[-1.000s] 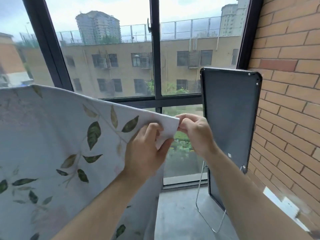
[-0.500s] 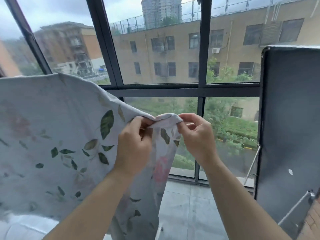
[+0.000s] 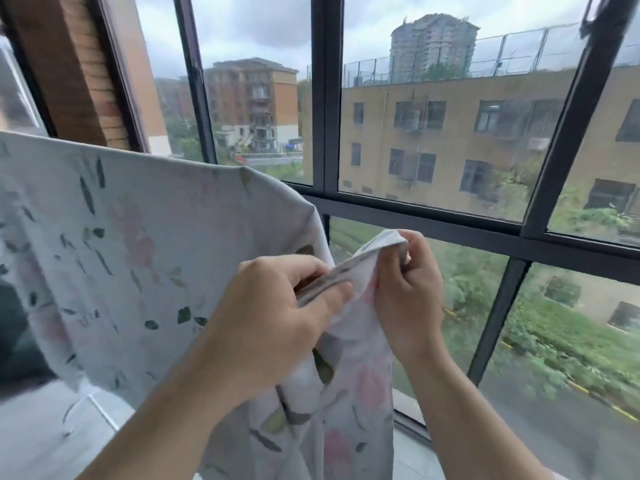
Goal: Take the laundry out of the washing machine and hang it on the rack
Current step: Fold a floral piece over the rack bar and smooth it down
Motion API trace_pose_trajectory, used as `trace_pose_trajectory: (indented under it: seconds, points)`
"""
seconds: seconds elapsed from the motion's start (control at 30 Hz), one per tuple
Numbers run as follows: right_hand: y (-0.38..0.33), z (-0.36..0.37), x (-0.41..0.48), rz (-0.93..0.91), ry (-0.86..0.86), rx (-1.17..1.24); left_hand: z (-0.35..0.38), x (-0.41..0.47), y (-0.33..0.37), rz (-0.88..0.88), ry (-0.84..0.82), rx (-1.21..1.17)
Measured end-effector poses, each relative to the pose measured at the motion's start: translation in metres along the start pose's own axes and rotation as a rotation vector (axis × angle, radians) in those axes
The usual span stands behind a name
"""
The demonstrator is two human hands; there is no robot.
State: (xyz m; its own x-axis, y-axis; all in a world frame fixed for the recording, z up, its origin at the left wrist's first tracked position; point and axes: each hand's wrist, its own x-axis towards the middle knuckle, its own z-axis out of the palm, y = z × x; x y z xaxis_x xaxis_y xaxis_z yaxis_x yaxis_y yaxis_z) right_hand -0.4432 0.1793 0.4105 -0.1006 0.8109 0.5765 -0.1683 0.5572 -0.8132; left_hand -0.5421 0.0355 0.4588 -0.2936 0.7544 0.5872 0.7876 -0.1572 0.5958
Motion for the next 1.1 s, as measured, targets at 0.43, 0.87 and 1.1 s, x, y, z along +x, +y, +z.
trace_pose_trajectory:
  seconds: [0.43, 0.87, 1.1]
  points:
    - [0.011, 0.006, 0.111, -0.09, -1.413, 0.003, -0.017, 0.019, -0.003, -0.366, 0.057, 0.205]
    - [0.044, -0.013, 0.149, -0.508, -1.316, -0.064, 0.06, -0.012, 0.061, -0.66, 0.358, 0.5]
    - [0.036, -0.013, 0.139, -0.312, -1.132, 0.16, 0.071, -0.003, 0.074, -0.614, 0.582, 0.454]
